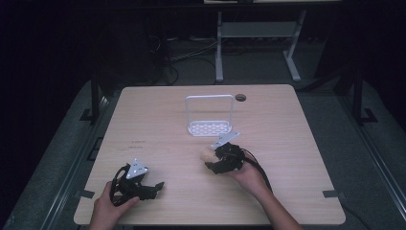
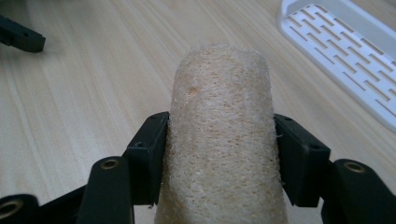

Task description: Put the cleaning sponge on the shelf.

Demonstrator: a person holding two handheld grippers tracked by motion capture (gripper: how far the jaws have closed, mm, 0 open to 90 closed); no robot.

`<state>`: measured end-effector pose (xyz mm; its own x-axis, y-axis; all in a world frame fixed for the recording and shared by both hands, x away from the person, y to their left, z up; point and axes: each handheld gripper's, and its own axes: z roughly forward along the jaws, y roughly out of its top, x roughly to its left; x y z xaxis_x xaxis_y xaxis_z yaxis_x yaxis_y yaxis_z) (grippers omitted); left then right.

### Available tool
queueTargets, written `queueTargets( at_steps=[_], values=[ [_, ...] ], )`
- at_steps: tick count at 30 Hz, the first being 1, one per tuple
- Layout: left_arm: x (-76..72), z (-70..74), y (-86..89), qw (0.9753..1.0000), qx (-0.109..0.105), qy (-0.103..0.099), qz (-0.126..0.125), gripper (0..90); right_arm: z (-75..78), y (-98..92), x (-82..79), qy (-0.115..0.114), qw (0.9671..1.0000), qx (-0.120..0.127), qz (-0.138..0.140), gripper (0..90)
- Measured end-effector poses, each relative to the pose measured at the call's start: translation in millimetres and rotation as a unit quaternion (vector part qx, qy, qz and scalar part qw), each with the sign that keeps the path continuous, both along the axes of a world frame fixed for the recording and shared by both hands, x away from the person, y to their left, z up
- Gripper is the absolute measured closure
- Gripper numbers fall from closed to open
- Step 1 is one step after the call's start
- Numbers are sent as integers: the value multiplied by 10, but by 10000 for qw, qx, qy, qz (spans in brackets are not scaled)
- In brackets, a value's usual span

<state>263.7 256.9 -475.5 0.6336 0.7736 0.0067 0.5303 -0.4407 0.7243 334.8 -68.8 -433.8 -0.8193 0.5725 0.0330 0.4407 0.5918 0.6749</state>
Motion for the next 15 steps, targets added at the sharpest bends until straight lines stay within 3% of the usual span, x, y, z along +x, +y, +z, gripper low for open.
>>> queueTargets(
  at_steps=[15],
  values=[
    [-1,3,1,10000,9,13,-3,129,55,-40,162,-87,9998,60,-173,406]
  ],
)
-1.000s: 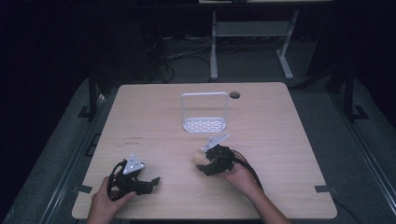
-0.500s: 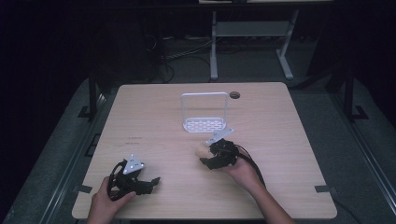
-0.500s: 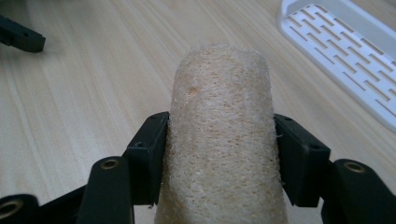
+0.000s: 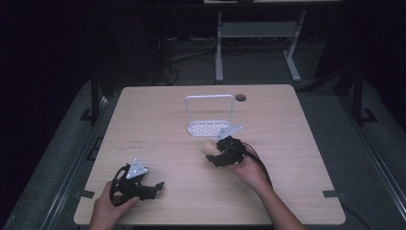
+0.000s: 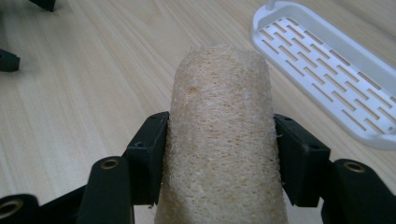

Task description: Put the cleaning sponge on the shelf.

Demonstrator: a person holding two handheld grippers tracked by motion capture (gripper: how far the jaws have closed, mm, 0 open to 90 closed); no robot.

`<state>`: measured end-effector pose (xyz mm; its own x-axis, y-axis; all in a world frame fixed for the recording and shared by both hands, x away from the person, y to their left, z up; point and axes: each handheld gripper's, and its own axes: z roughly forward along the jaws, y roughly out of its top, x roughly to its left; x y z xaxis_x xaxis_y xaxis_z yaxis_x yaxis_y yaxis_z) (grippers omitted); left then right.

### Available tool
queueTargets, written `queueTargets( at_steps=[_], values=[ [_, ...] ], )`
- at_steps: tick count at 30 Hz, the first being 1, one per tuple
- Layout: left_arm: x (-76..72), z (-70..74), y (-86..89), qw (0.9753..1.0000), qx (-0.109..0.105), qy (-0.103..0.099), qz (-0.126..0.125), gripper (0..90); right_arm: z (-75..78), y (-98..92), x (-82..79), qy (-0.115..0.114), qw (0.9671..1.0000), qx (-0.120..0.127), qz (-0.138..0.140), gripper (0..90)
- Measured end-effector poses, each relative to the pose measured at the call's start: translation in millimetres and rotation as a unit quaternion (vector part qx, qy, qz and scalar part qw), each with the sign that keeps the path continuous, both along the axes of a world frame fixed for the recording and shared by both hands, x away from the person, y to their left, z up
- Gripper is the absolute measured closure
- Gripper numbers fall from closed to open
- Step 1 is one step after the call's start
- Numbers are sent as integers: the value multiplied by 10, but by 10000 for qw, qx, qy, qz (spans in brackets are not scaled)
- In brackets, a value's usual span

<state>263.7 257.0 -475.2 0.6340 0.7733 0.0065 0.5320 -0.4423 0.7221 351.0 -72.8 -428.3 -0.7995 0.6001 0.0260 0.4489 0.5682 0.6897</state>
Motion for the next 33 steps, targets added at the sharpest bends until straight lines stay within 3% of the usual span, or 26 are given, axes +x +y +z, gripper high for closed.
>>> queueTargets(
  at_steps=[14,33],
  values=[
    [0,0,0,10000,-3,0,3,129,23,20,182,-28,9999,52,-132,406],
    [1,1,3,10000,22,2,-9,129,20,172,415,-70,9997,-63,-243,406]
  ],
)
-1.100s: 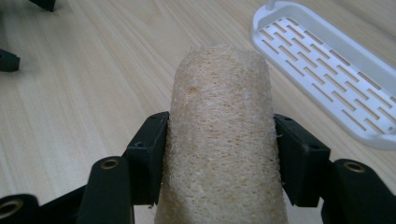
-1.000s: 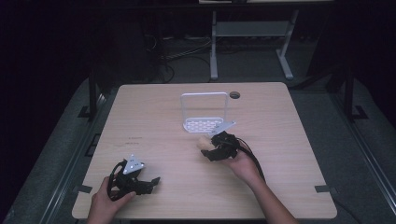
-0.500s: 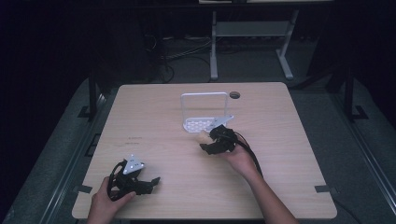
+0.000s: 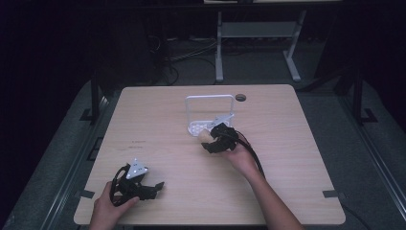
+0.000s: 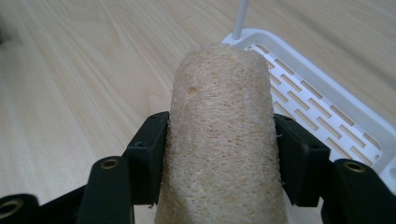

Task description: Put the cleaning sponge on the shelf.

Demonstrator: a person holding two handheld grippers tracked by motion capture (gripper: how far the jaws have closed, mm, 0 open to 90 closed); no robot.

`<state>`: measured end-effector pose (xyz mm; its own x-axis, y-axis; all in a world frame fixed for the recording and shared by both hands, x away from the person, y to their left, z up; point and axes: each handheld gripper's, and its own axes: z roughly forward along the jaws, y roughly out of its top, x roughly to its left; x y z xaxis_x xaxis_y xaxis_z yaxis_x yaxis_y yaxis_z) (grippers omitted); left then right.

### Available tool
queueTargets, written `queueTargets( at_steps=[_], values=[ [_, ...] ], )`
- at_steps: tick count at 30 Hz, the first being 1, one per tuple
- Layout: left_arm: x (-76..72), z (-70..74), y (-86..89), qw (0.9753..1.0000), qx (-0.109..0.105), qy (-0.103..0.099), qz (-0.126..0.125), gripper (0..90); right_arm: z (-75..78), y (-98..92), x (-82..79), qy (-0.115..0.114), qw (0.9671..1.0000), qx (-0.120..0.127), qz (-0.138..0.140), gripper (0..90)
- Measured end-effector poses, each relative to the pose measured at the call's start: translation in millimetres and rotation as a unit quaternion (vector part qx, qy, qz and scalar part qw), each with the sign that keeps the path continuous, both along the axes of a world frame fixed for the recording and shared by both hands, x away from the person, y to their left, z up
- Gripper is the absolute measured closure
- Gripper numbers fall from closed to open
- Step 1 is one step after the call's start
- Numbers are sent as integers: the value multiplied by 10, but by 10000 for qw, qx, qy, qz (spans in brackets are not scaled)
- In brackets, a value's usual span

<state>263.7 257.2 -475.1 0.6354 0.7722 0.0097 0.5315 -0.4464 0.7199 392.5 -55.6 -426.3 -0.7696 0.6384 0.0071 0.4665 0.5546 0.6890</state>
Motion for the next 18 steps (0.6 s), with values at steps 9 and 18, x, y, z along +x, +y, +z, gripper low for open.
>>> queueTargets(
  at_steps=[9,18],
  values=[
    [0,0,-1,10000,-10,1,0,129,-28,28,158,-10,9999,-52,-114,406],
    [0,0,-1,10000,-5,2,-5,129,-42,74,309,-6,9997,-36,-240,406]
  ],
)
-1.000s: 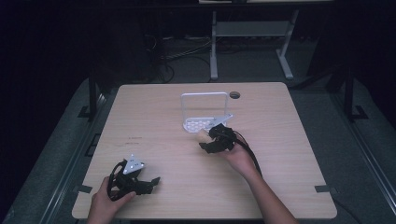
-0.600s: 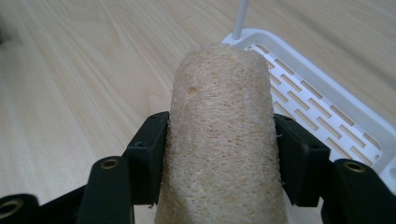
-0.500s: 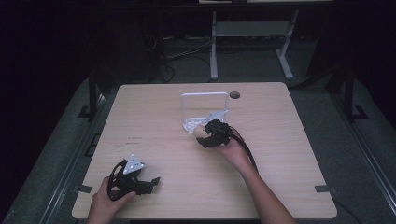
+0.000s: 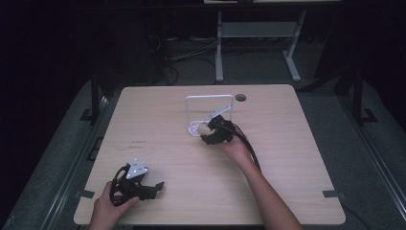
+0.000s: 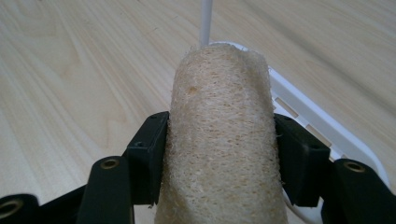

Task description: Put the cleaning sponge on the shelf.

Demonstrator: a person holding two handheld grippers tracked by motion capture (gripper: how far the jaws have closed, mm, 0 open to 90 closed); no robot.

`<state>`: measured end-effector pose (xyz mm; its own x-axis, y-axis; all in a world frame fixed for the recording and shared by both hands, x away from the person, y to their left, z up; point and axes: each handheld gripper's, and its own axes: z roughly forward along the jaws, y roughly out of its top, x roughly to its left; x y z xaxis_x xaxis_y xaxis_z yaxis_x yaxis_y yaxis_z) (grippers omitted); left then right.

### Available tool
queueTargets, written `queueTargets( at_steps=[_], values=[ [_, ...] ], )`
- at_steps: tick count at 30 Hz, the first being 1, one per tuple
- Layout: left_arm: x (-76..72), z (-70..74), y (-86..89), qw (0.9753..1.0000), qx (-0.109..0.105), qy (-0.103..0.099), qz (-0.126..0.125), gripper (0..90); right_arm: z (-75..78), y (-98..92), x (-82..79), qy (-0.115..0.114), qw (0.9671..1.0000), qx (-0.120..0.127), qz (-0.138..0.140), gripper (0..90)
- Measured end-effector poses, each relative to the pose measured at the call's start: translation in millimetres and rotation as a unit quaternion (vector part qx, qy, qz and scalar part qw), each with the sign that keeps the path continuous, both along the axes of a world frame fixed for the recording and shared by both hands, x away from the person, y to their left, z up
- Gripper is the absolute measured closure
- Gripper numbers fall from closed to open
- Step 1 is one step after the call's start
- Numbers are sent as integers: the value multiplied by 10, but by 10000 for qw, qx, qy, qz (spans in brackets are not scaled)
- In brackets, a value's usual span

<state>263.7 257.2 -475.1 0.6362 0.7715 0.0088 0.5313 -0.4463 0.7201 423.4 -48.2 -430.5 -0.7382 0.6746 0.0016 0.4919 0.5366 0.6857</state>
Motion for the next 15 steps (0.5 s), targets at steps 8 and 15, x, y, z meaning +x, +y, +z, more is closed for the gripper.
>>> queueTargets(
  at_steps=[8,15],
  values=[
    [0,-1,0,10000,-1,-3,3,129,-28,62,127,-2,9999,-37,-97,406],
    [0,-2,-1,10000,-9,-6,7,129,-83,127,231,69,9997,-151,-172,406]
  ],
)
